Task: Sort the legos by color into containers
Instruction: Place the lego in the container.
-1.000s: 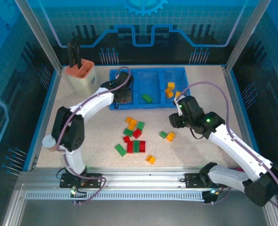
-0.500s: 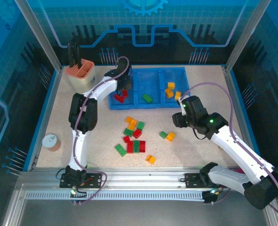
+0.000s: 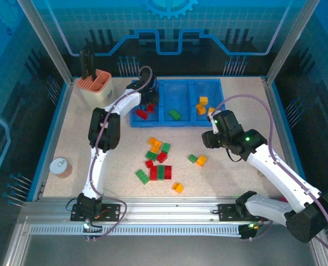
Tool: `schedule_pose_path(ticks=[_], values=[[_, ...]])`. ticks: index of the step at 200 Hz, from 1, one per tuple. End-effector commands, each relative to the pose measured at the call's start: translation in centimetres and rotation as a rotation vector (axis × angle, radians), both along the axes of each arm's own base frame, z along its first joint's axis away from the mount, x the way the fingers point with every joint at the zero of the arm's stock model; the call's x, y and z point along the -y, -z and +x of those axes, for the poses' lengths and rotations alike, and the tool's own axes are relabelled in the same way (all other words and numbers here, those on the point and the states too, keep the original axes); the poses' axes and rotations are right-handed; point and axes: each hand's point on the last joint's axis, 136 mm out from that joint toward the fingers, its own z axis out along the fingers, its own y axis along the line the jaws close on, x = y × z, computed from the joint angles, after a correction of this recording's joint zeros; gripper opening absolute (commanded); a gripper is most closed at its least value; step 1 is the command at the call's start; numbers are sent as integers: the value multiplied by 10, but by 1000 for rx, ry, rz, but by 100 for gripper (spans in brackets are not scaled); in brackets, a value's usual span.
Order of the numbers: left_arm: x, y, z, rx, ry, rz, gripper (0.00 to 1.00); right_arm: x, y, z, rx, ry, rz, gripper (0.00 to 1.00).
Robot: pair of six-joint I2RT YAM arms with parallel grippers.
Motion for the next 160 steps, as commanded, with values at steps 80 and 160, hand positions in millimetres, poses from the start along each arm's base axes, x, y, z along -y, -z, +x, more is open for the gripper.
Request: schedule_pose_path(ticks=[80,160], values=[[-3,-65,-17,85,50,1,52,-11,3,13,-2,-21,33,55],[1,-112,-123,79,213,83,54,-22,0,19,18,-44,81,55]])
